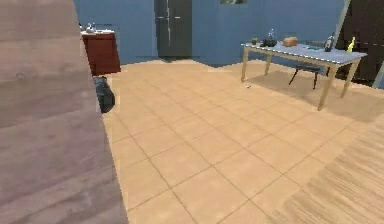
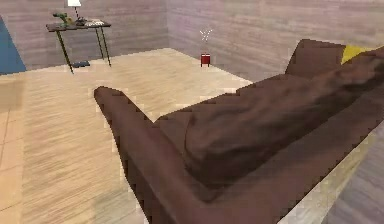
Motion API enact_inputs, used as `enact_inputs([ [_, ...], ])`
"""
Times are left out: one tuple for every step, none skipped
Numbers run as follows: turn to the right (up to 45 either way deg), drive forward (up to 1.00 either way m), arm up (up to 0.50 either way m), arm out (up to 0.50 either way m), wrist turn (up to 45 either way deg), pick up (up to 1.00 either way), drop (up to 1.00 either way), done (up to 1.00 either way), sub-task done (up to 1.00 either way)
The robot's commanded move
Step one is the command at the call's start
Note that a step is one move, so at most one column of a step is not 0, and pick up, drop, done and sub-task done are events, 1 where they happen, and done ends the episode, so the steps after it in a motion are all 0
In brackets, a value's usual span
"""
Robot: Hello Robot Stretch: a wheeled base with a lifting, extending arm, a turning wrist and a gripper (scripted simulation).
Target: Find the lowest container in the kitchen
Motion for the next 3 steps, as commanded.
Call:
enact_inputs([
  [9.0, 0.0, 0.0, 0.0, 0.0, 0.0, 0.0, 0.0, 0.0],
  [0.0, 0.4, 0.0, 0.0, 0.0, 0.0, 0.0, 0.0, 0.0],
  [-30.0, 0.0, 0.0, 0.0, 0.0, 0.0, 0.0, 0.0, 0.0],
])
